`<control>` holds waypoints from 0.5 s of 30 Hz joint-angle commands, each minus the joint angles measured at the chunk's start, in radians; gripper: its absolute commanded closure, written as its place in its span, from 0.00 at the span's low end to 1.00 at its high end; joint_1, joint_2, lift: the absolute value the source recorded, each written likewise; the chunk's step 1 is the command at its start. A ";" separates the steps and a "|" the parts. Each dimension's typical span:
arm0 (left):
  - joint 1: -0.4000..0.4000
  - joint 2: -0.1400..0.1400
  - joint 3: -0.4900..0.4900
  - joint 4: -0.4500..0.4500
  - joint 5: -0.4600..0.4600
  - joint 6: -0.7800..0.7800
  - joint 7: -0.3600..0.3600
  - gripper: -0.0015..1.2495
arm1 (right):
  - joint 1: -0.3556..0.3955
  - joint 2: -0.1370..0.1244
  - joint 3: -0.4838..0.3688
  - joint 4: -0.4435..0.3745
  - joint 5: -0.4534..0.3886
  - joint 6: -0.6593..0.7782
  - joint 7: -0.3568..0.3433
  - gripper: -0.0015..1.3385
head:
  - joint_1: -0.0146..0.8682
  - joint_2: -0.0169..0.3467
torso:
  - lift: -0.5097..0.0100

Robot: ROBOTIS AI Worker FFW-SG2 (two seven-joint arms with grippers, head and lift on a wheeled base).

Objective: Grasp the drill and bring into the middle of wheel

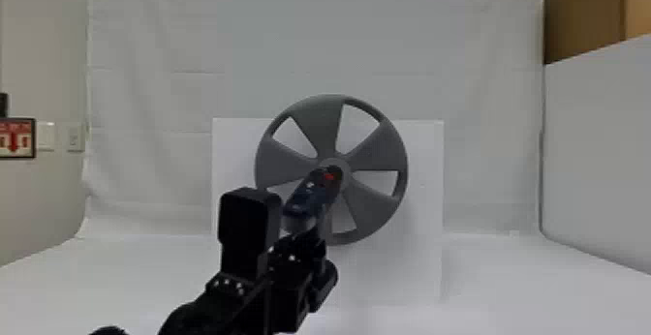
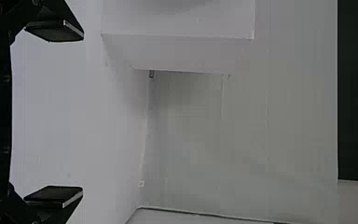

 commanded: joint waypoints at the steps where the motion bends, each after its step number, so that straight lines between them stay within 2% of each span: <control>1: -0.010 -0.003 -0.004 0.026 -0.003 -0.009 0.000 0.98 | 0.001 0.000 0.000 0.000 0.002 0.000 0.001 0.10 | 0.02 0.05 | 0.20; 15: -0.031 -0.012 -0.015 0.087 -0.019 -0.027 0.000 0.98 | 0.001 -0.002 0.005 0.000 0.005 0.002 0.001 0.10 | 0.02 0.05 | 0.20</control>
